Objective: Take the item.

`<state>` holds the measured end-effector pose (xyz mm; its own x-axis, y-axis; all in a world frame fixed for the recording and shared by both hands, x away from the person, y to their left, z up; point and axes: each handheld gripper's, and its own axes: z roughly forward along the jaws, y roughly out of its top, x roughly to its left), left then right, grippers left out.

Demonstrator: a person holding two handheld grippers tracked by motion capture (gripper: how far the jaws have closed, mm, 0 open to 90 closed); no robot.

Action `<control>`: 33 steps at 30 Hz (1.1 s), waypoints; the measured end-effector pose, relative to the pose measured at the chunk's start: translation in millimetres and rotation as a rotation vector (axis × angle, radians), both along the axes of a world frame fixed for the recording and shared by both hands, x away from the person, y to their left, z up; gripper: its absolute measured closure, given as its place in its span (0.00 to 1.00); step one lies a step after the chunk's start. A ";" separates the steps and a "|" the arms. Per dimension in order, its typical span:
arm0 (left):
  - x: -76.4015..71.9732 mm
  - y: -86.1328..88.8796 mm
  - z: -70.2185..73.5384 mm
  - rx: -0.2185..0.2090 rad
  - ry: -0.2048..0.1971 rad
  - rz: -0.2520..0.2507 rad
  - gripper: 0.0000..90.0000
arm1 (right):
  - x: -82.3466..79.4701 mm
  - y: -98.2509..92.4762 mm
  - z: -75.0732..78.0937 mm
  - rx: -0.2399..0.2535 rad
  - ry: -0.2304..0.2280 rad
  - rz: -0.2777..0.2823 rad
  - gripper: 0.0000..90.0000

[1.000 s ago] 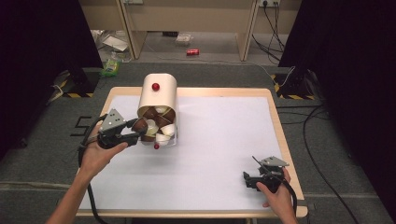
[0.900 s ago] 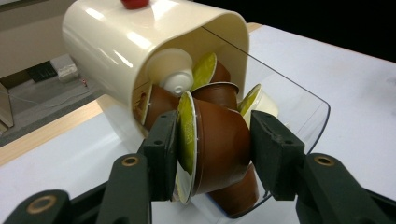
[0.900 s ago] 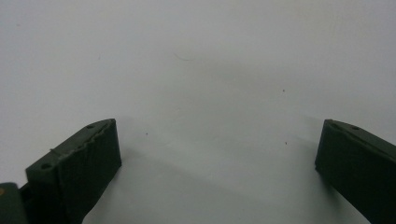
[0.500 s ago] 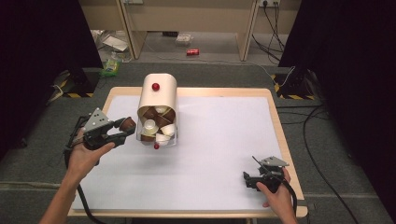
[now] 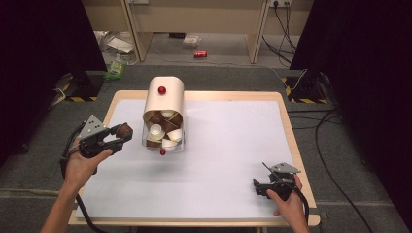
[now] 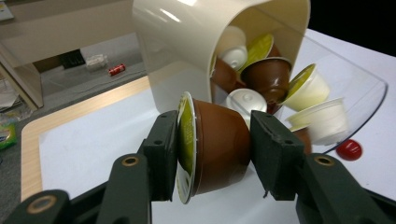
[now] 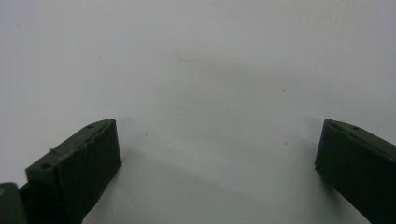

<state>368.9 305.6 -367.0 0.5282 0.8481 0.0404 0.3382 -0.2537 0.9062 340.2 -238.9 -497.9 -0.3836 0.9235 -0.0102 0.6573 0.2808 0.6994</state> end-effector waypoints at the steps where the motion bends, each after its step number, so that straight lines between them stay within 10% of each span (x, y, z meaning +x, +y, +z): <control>1: 0.6 1.2 -2.2 0.001 0.003 0.002 0.59 | 0.2 -0.3 -0.1 -0.002 -0.002 0.002 0.01; 33: 20.1 11.3 -75.9 -0.023 0.121 0.079 0.59 | 0.0 0.0 0.0 0.000 0.000 0.000 0.01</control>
